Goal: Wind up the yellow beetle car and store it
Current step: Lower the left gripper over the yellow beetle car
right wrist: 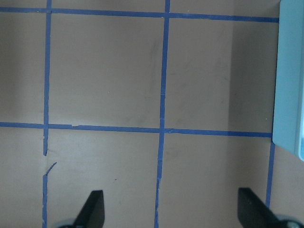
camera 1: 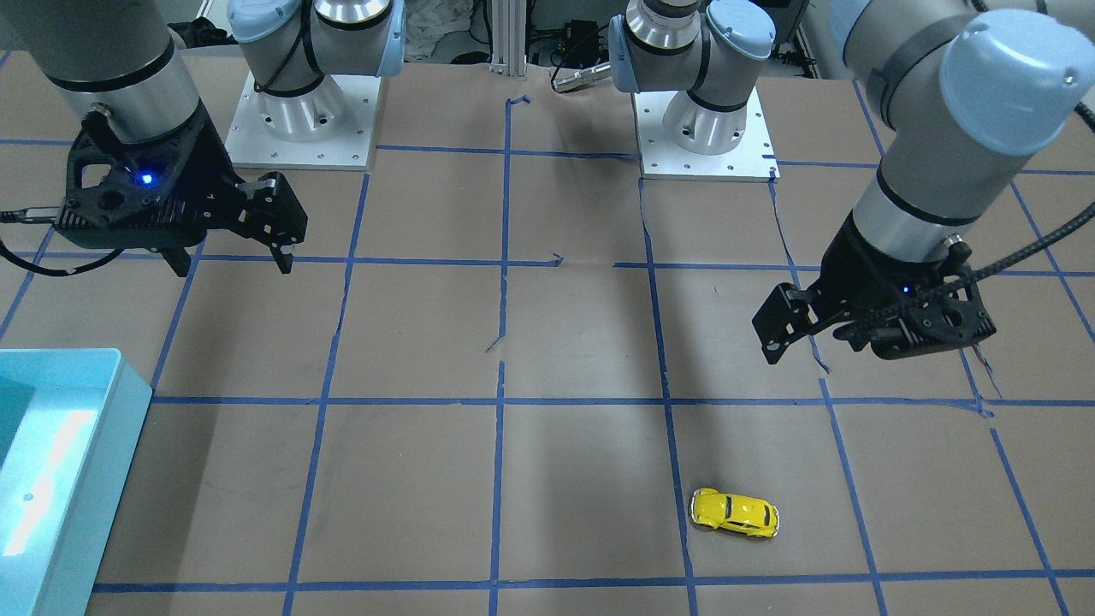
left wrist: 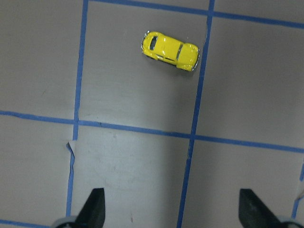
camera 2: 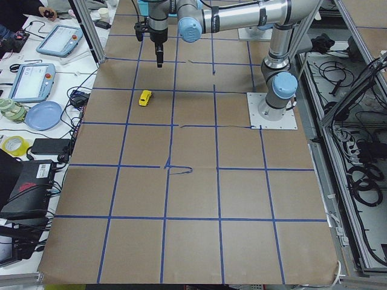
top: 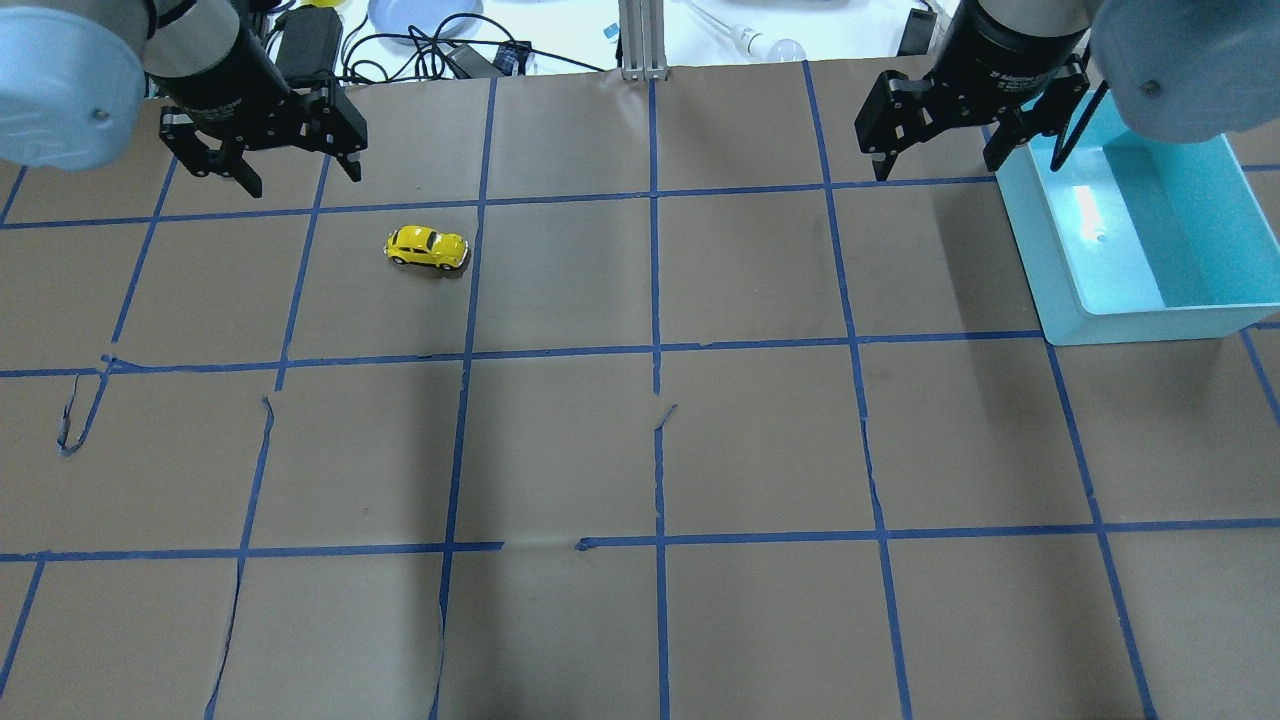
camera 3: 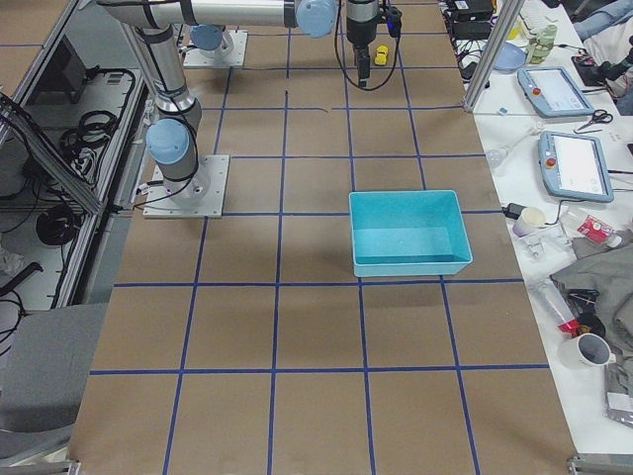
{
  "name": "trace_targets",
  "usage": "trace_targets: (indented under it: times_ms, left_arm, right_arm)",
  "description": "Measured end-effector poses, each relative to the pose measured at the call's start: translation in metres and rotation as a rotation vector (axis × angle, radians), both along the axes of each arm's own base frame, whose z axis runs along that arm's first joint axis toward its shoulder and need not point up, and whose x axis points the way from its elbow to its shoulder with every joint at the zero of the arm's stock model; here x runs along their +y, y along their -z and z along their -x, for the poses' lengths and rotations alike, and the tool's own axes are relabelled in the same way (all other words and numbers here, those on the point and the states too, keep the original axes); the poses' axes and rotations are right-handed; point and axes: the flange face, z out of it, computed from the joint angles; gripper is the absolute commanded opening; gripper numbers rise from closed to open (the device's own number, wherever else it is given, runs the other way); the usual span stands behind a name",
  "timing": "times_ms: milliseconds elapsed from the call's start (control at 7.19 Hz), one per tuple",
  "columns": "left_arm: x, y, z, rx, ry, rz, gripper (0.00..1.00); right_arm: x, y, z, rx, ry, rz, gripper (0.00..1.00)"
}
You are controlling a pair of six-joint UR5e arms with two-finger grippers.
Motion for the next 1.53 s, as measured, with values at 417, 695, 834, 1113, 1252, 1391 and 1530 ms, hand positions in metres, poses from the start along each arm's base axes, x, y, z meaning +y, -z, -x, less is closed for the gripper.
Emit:
trace_targets:
  times_ms: [417,695,834,1113,1252,1391,1530]
  left_arm:
    - [-0.024,0.064,-0.004,0.059,-0.483,0.030,1.00]
    - [-0.040,0.112,-0.006,0.089,-0.806,-0.029,1.00]
    - [-0.050,0.133,-0.007,0.099,-0.905,-0.043,1.00]
    - [-0.073,0.166,-0.009,0.130,-1.029,-0.008,1.00]
    - [-0.082,0.181,-0.010,0.141,-1.053,0.008,1.00]
    - [-0.089,0.193,-0.010,0.147,-1.062,0.016,1.00]
    - [-0.096,0.204,-0.009,0.151,-1.073,0.018,1.00]
  right_arm:
    - [0.000,0.000,0.000,0.000,-0.001,0.001,1.00]
    - [0.000,0.000,0.000,0.000,0.000,0.001,1.00]
    - [0.000,0.000,0.000,0.000,0.000,0.002,1.00]
    - [0.000,0.000,0.000,0.001,0.000,0.001,1.00]
    - [0.000,0.000,0.000,0.001,0.000,0.000,1.00]
    - [0.000,0.000,0.000,0.000,0.001,0.001,1.00]
    - [0.000,0.000,0.000,0.000,0.001,0.001,1.00]
